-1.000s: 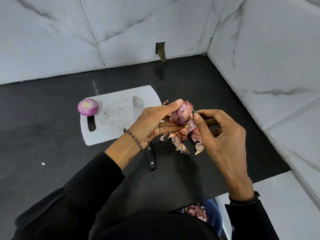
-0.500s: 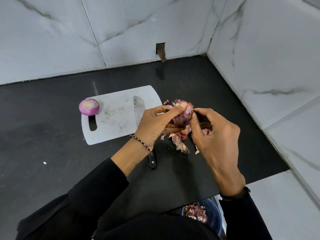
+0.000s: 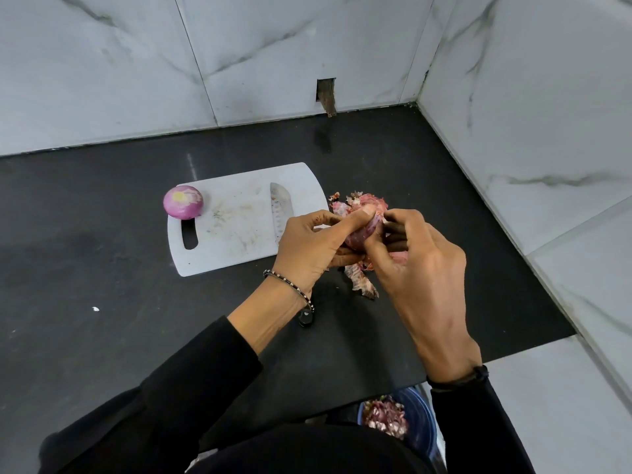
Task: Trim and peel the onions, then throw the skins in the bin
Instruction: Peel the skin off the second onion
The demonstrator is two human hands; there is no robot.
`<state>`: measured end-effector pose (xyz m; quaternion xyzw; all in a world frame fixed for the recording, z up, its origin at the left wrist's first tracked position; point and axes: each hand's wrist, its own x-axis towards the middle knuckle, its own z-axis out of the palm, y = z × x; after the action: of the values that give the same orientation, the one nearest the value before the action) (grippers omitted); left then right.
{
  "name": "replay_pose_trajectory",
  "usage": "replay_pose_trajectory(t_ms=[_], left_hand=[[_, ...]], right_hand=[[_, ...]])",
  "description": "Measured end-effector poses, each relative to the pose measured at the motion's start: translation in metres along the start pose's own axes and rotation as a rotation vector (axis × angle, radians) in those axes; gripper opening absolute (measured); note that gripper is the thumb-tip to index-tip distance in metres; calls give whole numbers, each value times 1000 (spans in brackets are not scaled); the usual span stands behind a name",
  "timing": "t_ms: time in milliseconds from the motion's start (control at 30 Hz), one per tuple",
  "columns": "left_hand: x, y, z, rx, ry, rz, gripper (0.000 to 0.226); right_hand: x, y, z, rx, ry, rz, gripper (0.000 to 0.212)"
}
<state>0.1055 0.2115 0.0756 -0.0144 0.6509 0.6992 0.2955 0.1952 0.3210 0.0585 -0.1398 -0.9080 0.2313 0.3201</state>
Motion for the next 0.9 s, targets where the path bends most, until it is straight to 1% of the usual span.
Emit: replay_pose_trajectory(t_ms=[67,167,267,367,467,533,700,900], left_hand=[[-2,1,-1,-42,-19,-29,34],[-2,4,-3,-65,-46,-75,40],[1,5,-5,-73,-45,-89,43],[1,5,-7,-67,-51,-78,44],[1,5,-9,-62,-58,-43,42],[2,3,-11,-32,-47,13,37],[2,2,-14,39,-59,120,32],[3,2,-19,47,-104,149,28]], right_hand=[[0,0,0,35,19,34,22],[1,1,-7,178,42,105,18],[-1,1,-12,295,21,148,16],[-4,0,-15,332,-7,145,15],[-5,-2,-16,338,-51,166,20],[-5,-2,-15,356,-68,186,22],[-2,-2,-17,376,-87,228,16],[2,-3,-14,389,-118,262,4]])
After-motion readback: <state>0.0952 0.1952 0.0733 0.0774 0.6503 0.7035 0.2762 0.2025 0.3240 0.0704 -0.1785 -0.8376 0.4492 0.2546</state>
